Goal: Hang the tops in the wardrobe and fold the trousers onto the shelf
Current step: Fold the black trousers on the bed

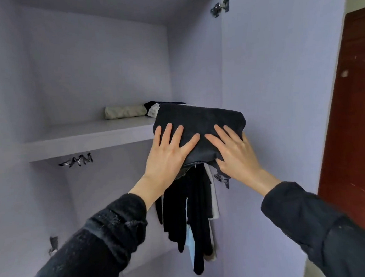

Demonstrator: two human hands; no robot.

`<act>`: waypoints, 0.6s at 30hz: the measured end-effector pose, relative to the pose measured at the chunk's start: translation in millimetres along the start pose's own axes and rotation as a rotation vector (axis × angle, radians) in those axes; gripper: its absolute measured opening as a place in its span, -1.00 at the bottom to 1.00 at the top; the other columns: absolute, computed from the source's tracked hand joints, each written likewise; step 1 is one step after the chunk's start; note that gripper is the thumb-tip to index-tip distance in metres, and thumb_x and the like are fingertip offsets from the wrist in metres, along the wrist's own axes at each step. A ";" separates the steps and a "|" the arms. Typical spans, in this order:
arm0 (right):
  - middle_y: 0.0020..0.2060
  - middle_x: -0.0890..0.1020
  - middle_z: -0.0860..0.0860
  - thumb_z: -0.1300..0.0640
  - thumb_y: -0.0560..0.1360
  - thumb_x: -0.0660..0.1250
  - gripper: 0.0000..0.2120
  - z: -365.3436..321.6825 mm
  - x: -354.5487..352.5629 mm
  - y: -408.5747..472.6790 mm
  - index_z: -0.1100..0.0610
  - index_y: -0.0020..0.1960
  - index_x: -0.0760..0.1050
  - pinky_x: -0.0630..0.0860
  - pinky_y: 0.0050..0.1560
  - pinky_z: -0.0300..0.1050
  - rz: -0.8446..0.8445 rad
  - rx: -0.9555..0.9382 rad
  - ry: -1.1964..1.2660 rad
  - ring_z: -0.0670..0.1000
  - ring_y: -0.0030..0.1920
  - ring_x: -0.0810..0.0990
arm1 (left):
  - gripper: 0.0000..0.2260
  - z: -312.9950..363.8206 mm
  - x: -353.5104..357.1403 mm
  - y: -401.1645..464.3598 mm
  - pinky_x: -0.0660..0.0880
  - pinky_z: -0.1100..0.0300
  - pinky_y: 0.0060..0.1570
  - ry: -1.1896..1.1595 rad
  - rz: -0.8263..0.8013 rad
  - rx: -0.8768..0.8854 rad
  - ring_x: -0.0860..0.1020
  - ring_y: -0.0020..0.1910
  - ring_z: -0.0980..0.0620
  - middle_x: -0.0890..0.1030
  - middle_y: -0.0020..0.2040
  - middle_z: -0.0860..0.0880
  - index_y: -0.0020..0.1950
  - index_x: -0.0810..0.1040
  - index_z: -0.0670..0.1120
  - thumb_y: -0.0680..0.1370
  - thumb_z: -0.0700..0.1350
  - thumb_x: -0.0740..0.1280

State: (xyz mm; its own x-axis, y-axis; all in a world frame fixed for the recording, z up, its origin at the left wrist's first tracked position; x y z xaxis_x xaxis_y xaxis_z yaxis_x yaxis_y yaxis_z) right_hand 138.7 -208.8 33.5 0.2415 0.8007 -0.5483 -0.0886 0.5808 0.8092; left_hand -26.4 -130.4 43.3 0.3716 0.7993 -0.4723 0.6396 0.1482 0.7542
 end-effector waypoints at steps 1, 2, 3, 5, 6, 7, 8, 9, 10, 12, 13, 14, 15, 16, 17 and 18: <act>0.24 0.52 0.25 0.24 0.19 0.57 -0.34 3.6 9.6 25.5 0.18 0.27 0.49 0.47 0.07 0.38 0.005 -0.020 0.025 0.32 0.22 0.50 | -0.22 -15.8 7.8 16.3 0.31 -0.28 0.26 0.043 0.014 -0.013 0.43 0.27 -0.36 0.49 0.26 -0.29 0.40 0.41 -0.03 0.21 -0.27 0.55; 0.26 0.51 0.25 0.23 0.21 0.56 -0.34 4.4 13.5 41.4 0.18 0.29 0.48 0.45 0.09 0.39 0.015 -0.027 0.038 0.33 0.24 0.49 | -0.22 -27.5 9.3 25.2 0.30 -0.29 0.27 0.067 0.026 -0.025 0.43 0.27 -0.36 0.49 0.27 -0.29 0.40 0.41 -0.03 0.21 -0.28 0.55; 0.28 0.48 0.26 0.23 0.24 0.54 -0.35 4.9 21.1 64.4 0.18 0.31 0.46 0.43 0.13 0.40 0.034 -0.043 0.056 0.33 0.27 0.46 | -0.23 -42.9 13.9 37.4 0.30 -0.29 0.27 0.111 0.036 -0.045 0.43 0.27 -0.36 0.49 0.27 -0.29 0.40 0.40 -0.03 0.23 -0.27 0.54; 0.33 0.43 0.25 0.21 0.31 0.50 -0.36 3.0 34.5 107.0 0.16 0.36 0.41 0.36 0.22 0.40 0.054 -0.055 0.084 0.33 0.33 0.39 | -0.25 -72.9 23.1 58.6 0.30 -0.29 0.27 0.176 0.051 -0.073 0.42 0.27 -0.37 0.48 0.27 -0.30 0.41 0.39 -0.03 0.25 -0.25 0.55; 0.35 0.41 0.24 0.20 0.34 0.49 -0.37 0.1 40.7 127.7 0.15 0.37 0.39 0.32 0.26 0.40 0.067 -0.070 0.093 0.32 0.36 0.35 | -0.25 -88.7 26.1 67.8 0.29 -0.30 0.27 0.204 0.056 -0.078 0.41 0.28 -0.38 0.47 0.28 -0.30 0.41 0.39 -0.04 0.25 -0.24 0.55; 0.37 0.39 0.24 0.19 0.36 0.47 -0.38 -2.3 44.8 145.6 0.14 0.38 0.38 0.29 0.28 0.39 0.093 -0.081 0.098 0.32 0.37 0.33 | -0.25 -103.0 26.8 74.6 0.28 -0.30 0.28 0.228 0.056 -0.092 0.40 0.29 -0.38 0.46 0.29 -0.31 0.42 0.37 -0.04 0.27 -0.22 0.55; 0.38 0.38 0.23 0.18 0.38 0.46 -0.39 -5.4 49.2 164.2 0.13 0.39 0.37 0.27 0.30 0.38 0.115 -0.091 0.108 0.31 0.38 0.32 | -0.25 -117.3 29.3 81.7 0.25 -0.29 0.30 0.244 0.059 -0.106 0.37 0.31 -0.38 0.44 0.31 -0.31 0.44 0.35 -0.04 0.29 -0.20 0.54; 0.39 0.36 0.23 0.17 0.40 0.44 -0.39 -8.3 55.9 182.9 0.13 0.41 0.35 0.26 0.32 0.38 0.131 -0.096 0.110 0.31 0.40 0.30 | -0.26 -131.6 32.7 88.8 0.21 -0.28 0.33 0.270 0.041 -0.119 0.34 0.34 -0.38 0.41 0.34 -0.31 0.46 0.31 -0.03 0.33 -0.17 0.53; 0.40 0.35 0.22 0.17 0.41 0.44 -0.40 -10.1 62.6 199.1 0.12 0.41 0.35 0.24 0.34 0.37 0.149 -0.100 0.113 0.30 0.41 0.29 | -0.26 -143.9 37.7 94.9 0.17 -0.28 0.35 0.286 0.031 -0.133 0.31 0.36 -0.38 0.38 0.36 -0.30 0.48 0.27 -0.03 0.36 -0.15 0.51; 0.38 0.38 0.23 0.17 0.38 0.46 -0.39 -16.4 79.9 237.8 0.13 0.39 0.37 0.27 0.31 0.38 0.229 -0.123 0.108 0.32 0.38 0.31 | -0.24 -175.9 52.7 109.3 0.17 -0.28 0.35 0.345 0.071 -0.155 0.31 0.36 -0.38 0.38 0.36 -0.31 0.48 0.27 -0.04 0.35 -0.16 0.52; 0.36 0.40 0.24 0.18 0.35 0.49 -0.38 -20.7 85.1 249.2 0.14 0.38 0.39 0.29 0.28 0.40 0.242 -0.139 0.108 0.33 0.36 0.34 | -0.22 -185.5 56.2 112.5 0.19 -0.29 0.34 0.357 0.087 -0.161 0.32 0.35 -0.39 0.38 0.35 -0.31 0.47 0.28 -0.04 0.32 -0.19 0.54; 0.34 0.42 0.25 0.18 0.32 0.51 -0.37 -24.5 92.0 265.5 0.15 0.36 0.41 0.31 0.25 0.42 0.261 -0.159 0.104 0.34 0.35 0.36 | -0.20 -198.9 63.2 117.8 0.20 -0.30 0.33 0.382 0.104 -0.164 0.33 0.34 -0.39 0.39 0.34 -0.32 0.47 0.28 -0.04 0.30 -0.22 0.55; 0.33 0.43 0.26 0.18 0.30 0.53 -0.35 -26.7 100.2 280.8 0.16 0.35 0.42 0.32 0.23 0.44 0.295 -0.173 0.093 0.35 0.33 0.37 | -0.18 -210.9 71.5 122.7 0.22 -0.30 0.32 0.410 0.122 -0.177 0.34 0.33 -0.40 0.40 0.34 -0.32 0.46 0.28 -0.04 0.28 -0.24 0.56; 0.31 0.44 0.26 0.17 0.27 0.55 -0.34 -31.3 110.5 294.3 0.16 0.33 0.43 0.33 0.21 0.45 0.324 -0.183 0.091 0.35 0.32 0.39 | -0.17 -222.9 82.1 126.7 0.23 -0.30 0.31 0.446 0.144 -0.182 0.35 0.32 -0.39 0.41 0.33 -0.32 0.46 0.26 -0.04 0.27 -0.26 0.56; 0.31 0.45 0.26 0.16 0.25 0.57 -0.32 -36.6 122.8 304.6 0.16 0.33 0.44 0.33 0.20 0.46 0.326 -0.189 0.087 0.35 0.32 0.39 | -0.17 -233.1 93.3 127.9 0.23 -0.30 0.31 0.474 0.152 -0.177 0.36 0.32 -0.39 0.41 0.33 -0.32 0.45 0.25 -0.04 0.27 -0.27 0.55; 0.31 0.45 0.26 0.16 0.24 0.57 -0.31 -40.1 132.0 307.7 0.15 0.33 0.44 0.32 0.21 0.47 0.320 -0.186 0.074 0.35 0.32 0.39 | -0.18 -238.0 100.9 125.7 0.23 -0.31 0.30 0.486 0.168 -0.174 0.36 0.31 -0.39 0.42 0.32 -0.32 0.44 0.25 -0.03 0.27 -0.31 0.53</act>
State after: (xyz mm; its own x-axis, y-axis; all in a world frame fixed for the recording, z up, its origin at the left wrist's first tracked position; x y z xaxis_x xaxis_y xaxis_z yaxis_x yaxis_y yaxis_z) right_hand 104.6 81.4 201.7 0.1034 0.9505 -0.2931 -0.3237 0.3108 0.8936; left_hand -68.6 107.5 199.0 0.0790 0.9914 -0.1043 0.4619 0.0563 0.8851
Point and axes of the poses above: each hand's wrist, its own y-axis towards the middle knuckle, its own x-axis out of the palm, z = x × y, the point moved 2 cm from there along y, towards the middle knuckle
